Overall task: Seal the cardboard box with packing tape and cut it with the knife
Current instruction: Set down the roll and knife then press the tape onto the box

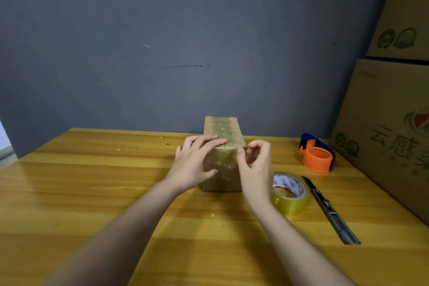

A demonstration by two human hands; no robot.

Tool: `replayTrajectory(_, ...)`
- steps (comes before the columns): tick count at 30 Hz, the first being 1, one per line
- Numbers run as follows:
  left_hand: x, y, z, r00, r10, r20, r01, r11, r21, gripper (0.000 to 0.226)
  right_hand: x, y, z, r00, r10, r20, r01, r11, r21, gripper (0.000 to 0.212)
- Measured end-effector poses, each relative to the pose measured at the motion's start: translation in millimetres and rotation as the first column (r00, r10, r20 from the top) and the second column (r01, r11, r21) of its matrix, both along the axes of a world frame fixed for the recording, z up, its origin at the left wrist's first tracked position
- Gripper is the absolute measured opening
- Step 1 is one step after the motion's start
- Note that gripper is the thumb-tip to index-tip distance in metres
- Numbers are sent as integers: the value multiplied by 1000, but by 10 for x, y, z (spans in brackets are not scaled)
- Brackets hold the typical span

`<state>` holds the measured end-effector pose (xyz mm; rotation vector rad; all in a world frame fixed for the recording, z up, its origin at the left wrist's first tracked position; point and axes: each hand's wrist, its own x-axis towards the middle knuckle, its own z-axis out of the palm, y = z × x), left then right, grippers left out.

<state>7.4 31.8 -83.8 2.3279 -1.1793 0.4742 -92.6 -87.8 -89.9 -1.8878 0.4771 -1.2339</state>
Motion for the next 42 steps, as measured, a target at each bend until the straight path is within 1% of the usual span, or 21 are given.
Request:
replayTrajectory(1,-1,7,5,1000,0,-10,0,1000,-6,69,27,-65,8,999,10,-35,-13,996,-88,26)
replayTrajectory(2,-7,8,18,999,3,-32,-4,1000,-27,64,67,-143,12,994,32,-108,-50,984,-170,38)
replayTrajectory(3,-14,-5,31,998,10,-61,-14,998,-57,59,112,-217,19,979,56,-198,-102,968,-229,46)
replayTrajectory(4,-27,-26,46,996,26,-85,-33,996,-87,54,146,-275,30,955,85,-283,-159,956,-247,50)
replayTrajectory(5,-40,-59,55,994,45,-98,-56,992,-112,49,173,-323,29,930,130,-344,-215,951,-222,50)
replayTrajectory(6,-58,-99,61,993,62,-105,-76,988,-135,45,187,-359,18,908,199,-368,-272,950,-156,49)
replayTrajectory(8,-92,-179,48,989,71,-133,-94,979,-178,42,172,-385,-6,881,340,-330,-359,933,3,47)
replayTrajectory(9,-103,-213,16,986,65,-155,-96,976,-197,41,157,-386,-14,875,382,-296,-385,921,50,46)
replayTrajectory(10,-118,-242,-22,982,54,-184,-95,971,-221,42,145,-389,-21,871,405,-277,-401,913,75,45)
replayTrajectory(12,-179,-278,-77,957,-8,-290,-90,942,-322,42,118,-385,-20,860,430,-276,-421,902,95,43)
replayTrajectory(14,-258,-291,-69,919,-104,-381,-70,906,-418,40,91,-384,0,857,418,-300,-413,907,83,41)
replayTrajectory(15,-289,-293,-55,909,-129,-395,-61,899,-434,39,71,-386,11,860,401,-315,-399,914,73,40)
replayTrajectory(17,-331,-279,-30,910,-123,-395,-65,900,-430,38,20,-383,29,868,355,-347,-365,930,39,40)
replayTrajectory(21,-447,-209,-1,920,-57,-389,-106,917,-386,37,-138,-330,55,888,231,-397,-276,959,-61,41)
replayTrajectory(25,-560,-127,-73,934,-61,-352,-81,924,-375,38,-318,-260,-11,906,207,-370,-267,956,-120,43)
replayTrajectory(28,-609,-116,-106,948,-39,-315,-82,928,-363,40,-373,-227,-84,920,200,-338,-257,957,-132,46)
replayTrajectory(30,-590,-115,-124,960,-14,-279,-88,933,-349,45,-367,-232,-132,914,207,-349,-275,949,-157,49)
replayTrajectory(34,-494,-86,-190,982,7,-191,-72,939,-337,66,-336,-288,-190,886,245,-394,-322,936,-142,55)
replayTrajectory(40,-426,-69,-277,979,-34,-199,-43,928,-369,96,-340,-359,-206,846,292,-447,-394,906,-153,74)
replayTrajectory(42,-401,-59,-300,977,-45,-208,-34,932,-362,103,-331,-372,-206,839,300,-455,-406,901,-155,82)
